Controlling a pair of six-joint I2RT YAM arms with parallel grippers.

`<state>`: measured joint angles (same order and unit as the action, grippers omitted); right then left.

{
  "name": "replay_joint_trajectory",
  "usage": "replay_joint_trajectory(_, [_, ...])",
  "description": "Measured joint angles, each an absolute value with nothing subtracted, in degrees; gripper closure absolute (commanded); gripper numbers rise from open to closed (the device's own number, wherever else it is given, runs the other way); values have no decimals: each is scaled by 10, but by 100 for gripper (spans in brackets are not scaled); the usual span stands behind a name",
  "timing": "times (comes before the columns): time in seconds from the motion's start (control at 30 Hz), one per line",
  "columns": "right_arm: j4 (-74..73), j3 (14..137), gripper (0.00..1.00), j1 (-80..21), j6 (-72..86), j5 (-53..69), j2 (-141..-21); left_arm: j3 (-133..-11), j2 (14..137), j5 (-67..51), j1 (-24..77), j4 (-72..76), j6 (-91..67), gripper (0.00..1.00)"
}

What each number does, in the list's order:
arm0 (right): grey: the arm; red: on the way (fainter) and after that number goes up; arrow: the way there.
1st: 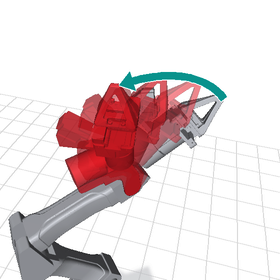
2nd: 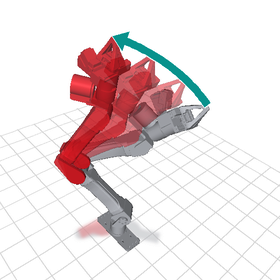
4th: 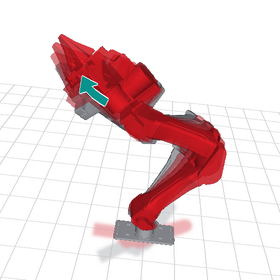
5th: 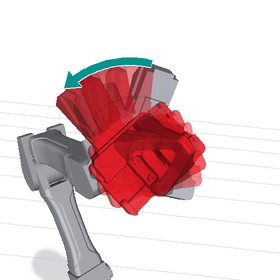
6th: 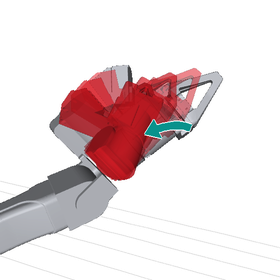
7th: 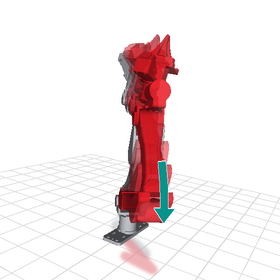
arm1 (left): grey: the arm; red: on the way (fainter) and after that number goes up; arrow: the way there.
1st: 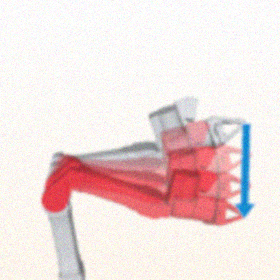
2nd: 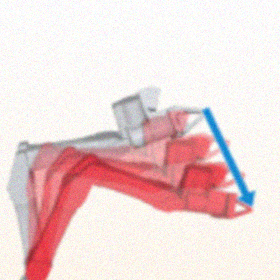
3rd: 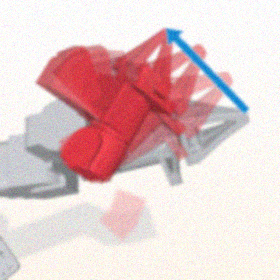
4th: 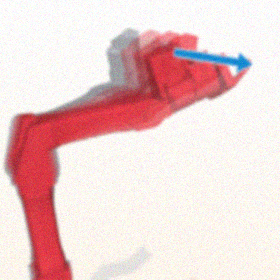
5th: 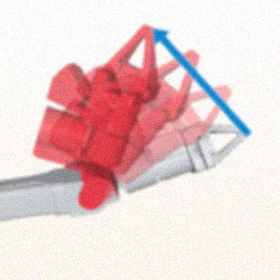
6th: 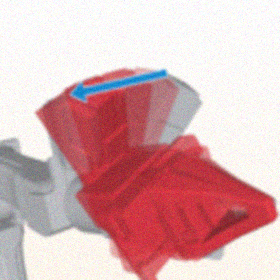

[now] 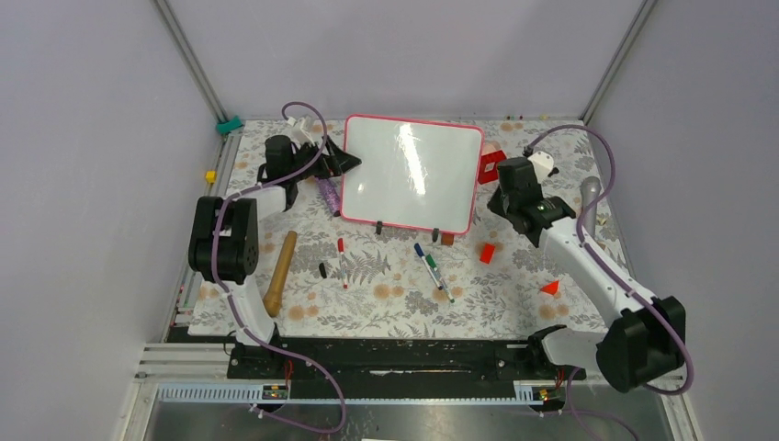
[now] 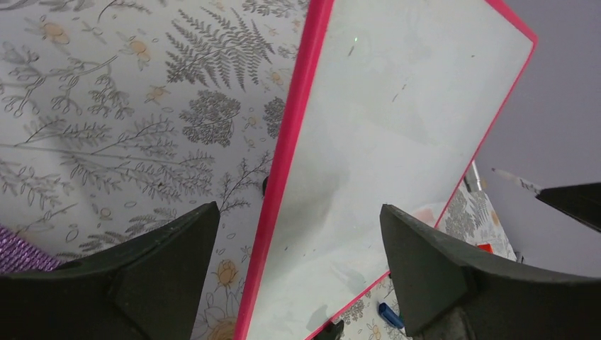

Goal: Write a sentence on the whiteboard
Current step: Move the whiteboard to the center of the board.

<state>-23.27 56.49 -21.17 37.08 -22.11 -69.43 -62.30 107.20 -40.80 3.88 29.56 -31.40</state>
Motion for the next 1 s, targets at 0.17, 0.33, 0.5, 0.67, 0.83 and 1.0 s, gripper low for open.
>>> replay_joint_trajectory(0.17, [-218, 582, 100, -208, 370, -220, -748, -627, 1087, -443, 39, 333, -319, 30])
replay_joint_trajectory(0.33, [-210, 582, 100, -204, 365, -219, -759, -613, 1093, -465, 39, 381, -333, 44])
replay_joint_trajectory(0.5, [-199, 582, 100, -203, 361, -217, -759, -557, 1092, -474, 43, 433, -341, 47])
replay_joint_trajectory(0.67, [-198, 580, 100, -202, 354, -215, -757, -487, 1072, -474, 58, 431, -332, 55])
replay_joint_trajectory(0.83, [-198, 566, 100, -202, 347, -216, -742, -458, 1029, -473, 70, 406, -308, 57])
replay_joint_trajectory(1.0, [-198, 554, 100, -202, 343, -216, -723, -425, 987, -468, 79, 392, -286, 56])
